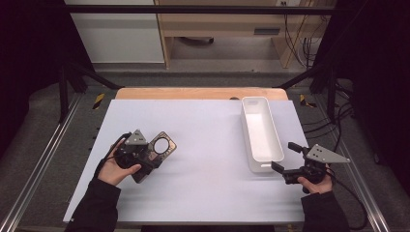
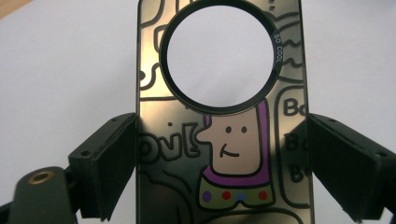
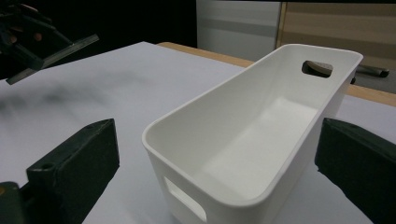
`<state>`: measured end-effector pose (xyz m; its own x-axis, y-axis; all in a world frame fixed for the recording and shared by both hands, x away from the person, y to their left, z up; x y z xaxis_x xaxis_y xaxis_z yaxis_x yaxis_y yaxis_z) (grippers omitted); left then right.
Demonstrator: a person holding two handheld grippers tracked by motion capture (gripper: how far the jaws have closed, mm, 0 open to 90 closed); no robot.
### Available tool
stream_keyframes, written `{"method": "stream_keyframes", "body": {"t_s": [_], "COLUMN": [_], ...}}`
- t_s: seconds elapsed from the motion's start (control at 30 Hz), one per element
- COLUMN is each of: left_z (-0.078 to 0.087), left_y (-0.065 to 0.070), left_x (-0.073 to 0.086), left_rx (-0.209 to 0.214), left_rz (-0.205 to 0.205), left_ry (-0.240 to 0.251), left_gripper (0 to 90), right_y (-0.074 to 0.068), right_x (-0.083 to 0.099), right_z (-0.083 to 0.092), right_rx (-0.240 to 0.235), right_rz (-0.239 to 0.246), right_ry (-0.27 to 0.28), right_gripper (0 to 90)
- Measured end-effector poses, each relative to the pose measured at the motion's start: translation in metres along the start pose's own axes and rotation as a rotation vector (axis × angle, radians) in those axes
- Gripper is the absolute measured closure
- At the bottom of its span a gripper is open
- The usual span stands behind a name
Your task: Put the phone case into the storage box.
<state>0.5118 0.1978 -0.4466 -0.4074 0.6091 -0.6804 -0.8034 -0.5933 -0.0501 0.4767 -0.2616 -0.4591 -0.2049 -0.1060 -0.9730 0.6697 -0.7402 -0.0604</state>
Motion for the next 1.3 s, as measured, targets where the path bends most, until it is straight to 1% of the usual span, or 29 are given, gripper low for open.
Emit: {"method": "stream_keyframes", "body": {"t_s": [0.07,0.2,0.23,0.43,0.5,0.7,0.83,0.87,1.07,1.3], "left_z": [0.000,0.000,0.000,-0.003,-0.003,-0.005,-0.007,-0.007,-0.011,-0.014], "left_y": [0.003,0.009,0.011,0.019,0.022,0.031,0.038,0.039,0.046,0.052], "left_x": [-0.001,-0.004,-0.005,-0.009,-0.011,-0.016,-0.019,-0.019,-0.022,-0.024], "left_rx": [0.006,0.023,0.033,0.036,0.048,0.061,0.080,0.088,0.100,0.124], "left_rz": [-0.009,-0.013,-0.015,-0.038,-0.043,-0.062,-0.075,-0.075,-0.092,-0.100], "left_ry": [0.002,0.015,0.017,0.016,0.019,0.025,0.028,0.027,0.024,0.023], "left_gripper": [11.4,11.4,11.3,11.4,11.4,11.4,11.4,11.3,11.3,11.4], "right_y": [0.000,-0.001,-0.001,-0.001,-0.001,-0.002,-0.003,-0.003,-0.006,-0.012], "right_x": [0.000,-0.001,-0.001,-0.001,-0.001,-0.002,-0.003,-0.003,-0.006,-0.010], "right_z": [0.000,0.000,0.000,0.000,0.000,0.000,0.000,0.000,0.000,-0.001], "right_rx": [-0.001,-0.003,-0.002,-0.005,-0.006,-0.007,-0.010,-0.010,-0.018,-0.033], "right_rz": [0.000,0.003,0.004,0.007,0.007,0.011,0.013,0.016,0.029,0.048], "right_ry": [-0.001,0.001,0.002,-0.001,0.000,-0.002,0.000,0.001,-0.003,-0.007], "right_gripper": [0.3,0.3,0.3,0.3,0.3,0.3,0.3,0.3,0.3,0.3]}}
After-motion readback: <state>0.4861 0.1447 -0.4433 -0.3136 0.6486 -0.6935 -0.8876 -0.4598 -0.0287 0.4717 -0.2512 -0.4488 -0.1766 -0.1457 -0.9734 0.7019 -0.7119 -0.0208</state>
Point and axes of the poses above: each handheld gripper's, and its own axes: z roughly backward along the jaws, x roughly out of its underside, y roughly to its right, the point moved 6 cm from there along -z, roughly forward along the jaws, and after that the axes turned 1 degree about x, right-handed, at the moved point
